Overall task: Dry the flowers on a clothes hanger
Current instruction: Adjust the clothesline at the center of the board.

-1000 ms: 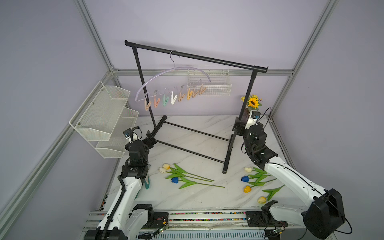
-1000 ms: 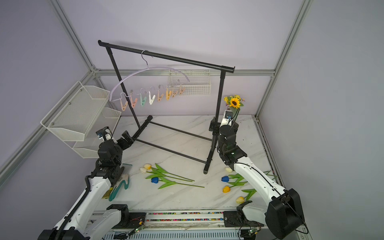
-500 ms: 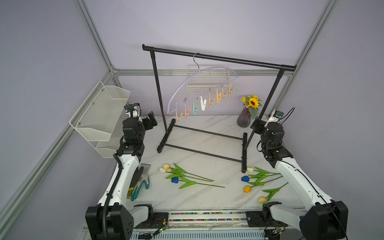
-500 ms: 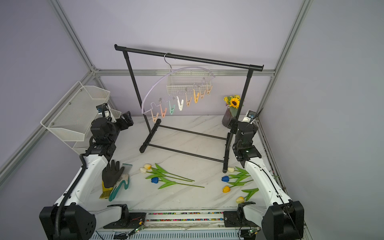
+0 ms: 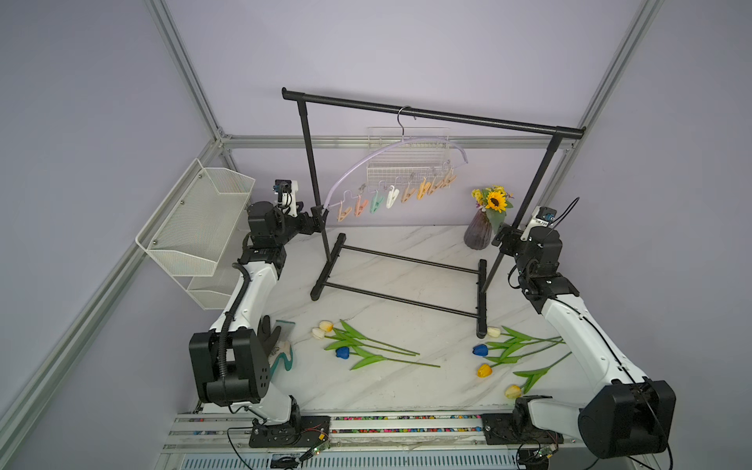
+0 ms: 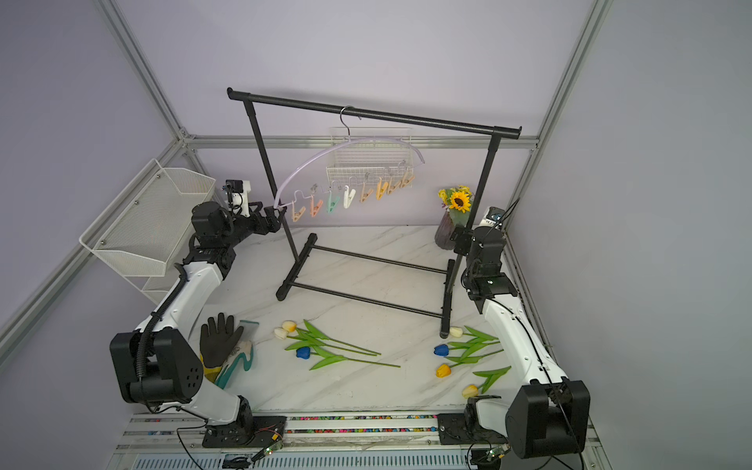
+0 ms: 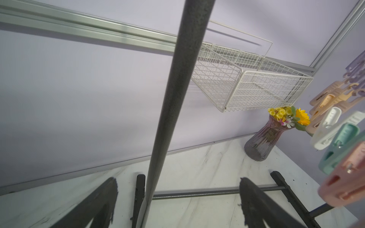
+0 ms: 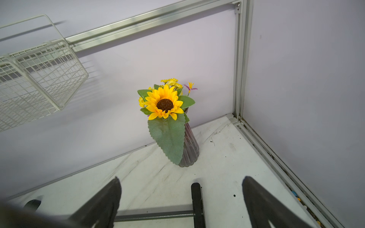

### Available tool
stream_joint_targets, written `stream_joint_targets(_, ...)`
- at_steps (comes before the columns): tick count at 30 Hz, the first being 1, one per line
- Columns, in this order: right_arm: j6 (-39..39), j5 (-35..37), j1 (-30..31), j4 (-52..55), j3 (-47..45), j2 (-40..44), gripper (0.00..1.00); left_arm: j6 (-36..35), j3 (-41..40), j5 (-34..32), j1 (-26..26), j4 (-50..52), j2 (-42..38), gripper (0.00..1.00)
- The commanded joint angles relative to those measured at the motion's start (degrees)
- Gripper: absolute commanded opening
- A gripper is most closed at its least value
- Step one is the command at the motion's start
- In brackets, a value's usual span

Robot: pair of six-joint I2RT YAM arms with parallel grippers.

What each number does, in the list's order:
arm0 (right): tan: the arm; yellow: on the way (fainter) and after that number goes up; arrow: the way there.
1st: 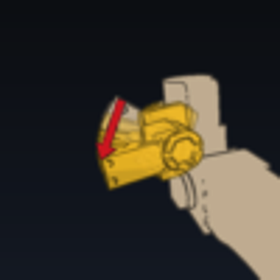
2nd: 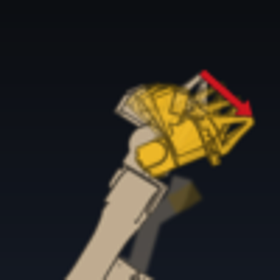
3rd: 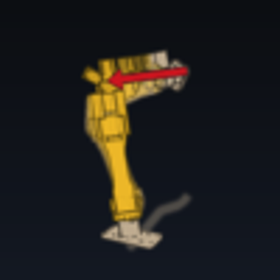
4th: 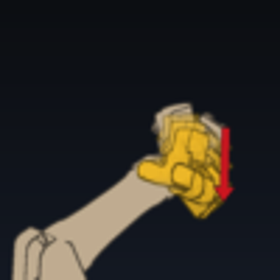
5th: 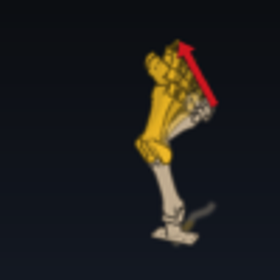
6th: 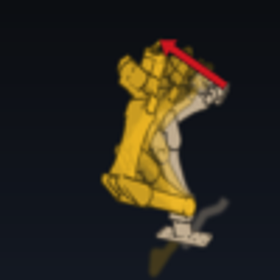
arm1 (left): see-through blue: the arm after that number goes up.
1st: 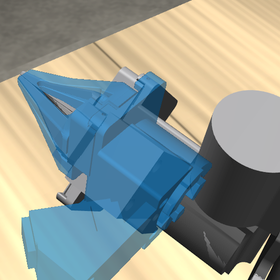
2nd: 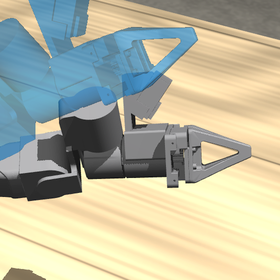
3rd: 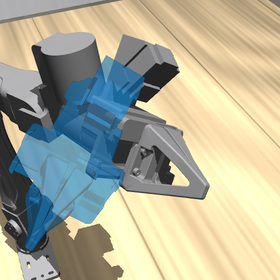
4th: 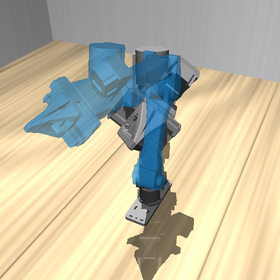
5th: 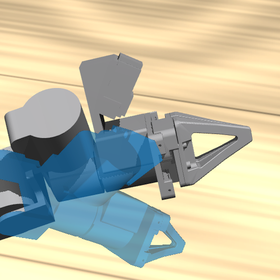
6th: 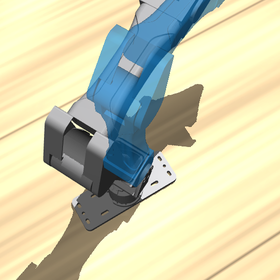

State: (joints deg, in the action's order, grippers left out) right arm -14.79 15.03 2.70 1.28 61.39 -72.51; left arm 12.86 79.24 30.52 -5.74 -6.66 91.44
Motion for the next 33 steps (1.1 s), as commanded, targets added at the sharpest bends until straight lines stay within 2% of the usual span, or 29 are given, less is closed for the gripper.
stream_joint_targets(1, -0.3, -1.6, -0.5, 1.6, 2.2, -0.9, 0.97, 0.4, 4.8, 7.8, -1.5, -7.4, 2.5, 0.94)
stream_joint_targets(4, 0.0, -2.0, -0.7, 2.1, 3.4, -2.4, 0.97, -0.3, 9.4, 9.0, -1.5, -7.1, 6.9, 0.90)
stream_joint_targets(7, -0.1, -3.6, -0.8, 2.1, 4.5, -3.6, 0.87, -1.9, 13.0, 14.3, -1.6, -8.4, 10.5, 0.91)
stream_joint_targets(12, -0.6, -7.0, -0.8, 2.1, 7.6, -5.8, 0.86, 1.5, 18.2, 21.7, -1.5, -10.9, 14.5, 0.85)
stream_joint_targets(15, -0.4, -8.5, -0.9, 2.1, 9.5, -8.1, 0.86, 1.8, 19.4, 22.9, -1.5, -10.1, 14.7, 0.82)
stream_joint_targets(30, 0.3, -13.3, -0.9, 2.2, 14.6, -14.6, 0.86, -0.3, 9.4, 21.7, -1.6, -10.9, 5.2, 0.79)
stream_joint_targets(33, 0.3, -14.4, -0.9, 2.3, 15.1, -15.5, 0.86, -2.6, 7.4, 20.5, -1.6, -10.0, 2.9, 0.78)
